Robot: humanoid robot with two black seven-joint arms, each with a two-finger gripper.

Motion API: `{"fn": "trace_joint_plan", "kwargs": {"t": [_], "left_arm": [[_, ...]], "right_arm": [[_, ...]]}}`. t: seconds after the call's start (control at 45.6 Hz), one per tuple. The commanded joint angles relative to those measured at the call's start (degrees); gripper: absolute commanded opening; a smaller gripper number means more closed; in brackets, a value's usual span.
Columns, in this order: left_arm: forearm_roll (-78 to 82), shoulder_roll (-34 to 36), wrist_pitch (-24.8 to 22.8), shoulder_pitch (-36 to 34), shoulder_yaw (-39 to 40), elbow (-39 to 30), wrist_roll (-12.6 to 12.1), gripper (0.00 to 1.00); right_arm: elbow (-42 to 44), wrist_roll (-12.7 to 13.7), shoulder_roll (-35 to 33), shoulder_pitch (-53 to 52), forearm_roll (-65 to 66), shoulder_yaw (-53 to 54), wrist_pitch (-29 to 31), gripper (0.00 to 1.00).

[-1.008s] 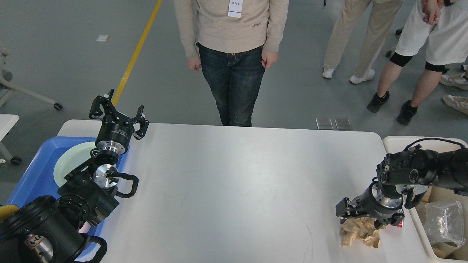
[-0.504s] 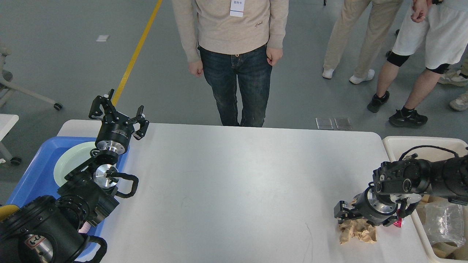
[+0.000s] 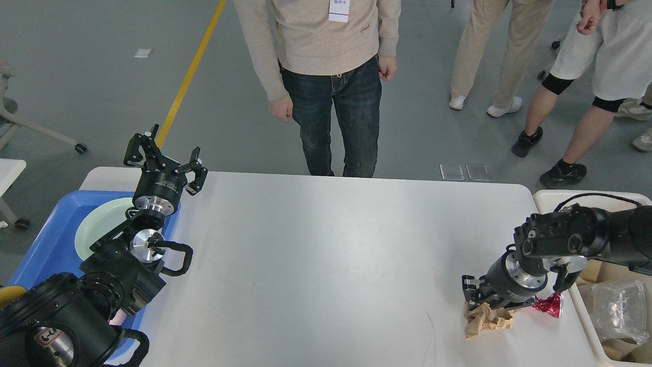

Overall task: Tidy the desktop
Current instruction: 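Lift the beige wrapper and drop it into the white bin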

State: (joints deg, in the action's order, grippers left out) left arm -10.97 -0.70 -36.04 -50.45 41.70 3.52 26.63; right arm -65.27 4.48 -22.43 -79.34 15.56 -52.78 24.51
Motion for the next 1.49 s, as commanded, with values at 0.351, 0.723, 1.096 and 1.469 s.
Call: {"fn": "trace_joint_plan", "kwargs": {"t": [0.351,0.723,1.096,1.469], "left_arm": [[-0.02,0.00,0.00,0.00,0.05,0.00,0.00,0.96],[-0.02,0.00,0.00,0.00,-0.04,0.00,0.00,0.96],[-0.02,0.00,0.00,0.00,0.05,0.00,0.00,0.96],[-0.02,0.00,0.00,0.00,-0.04,0.00,0.00,0.96]], "right_arm": [[-8.39,0.35,-17.20,-29.46,0.00,2.95,8.45,0.00],[1.53,0.35,-19.40,-29.57,0.08,2.33,5.91,0.00],[27.55,0.26,-18.17,6.47,-0.53,3.39,-16.85,0.04],[44.35,0.26,-10.00,26.96,-0.53,3.39,-20.38,1.00]]}}
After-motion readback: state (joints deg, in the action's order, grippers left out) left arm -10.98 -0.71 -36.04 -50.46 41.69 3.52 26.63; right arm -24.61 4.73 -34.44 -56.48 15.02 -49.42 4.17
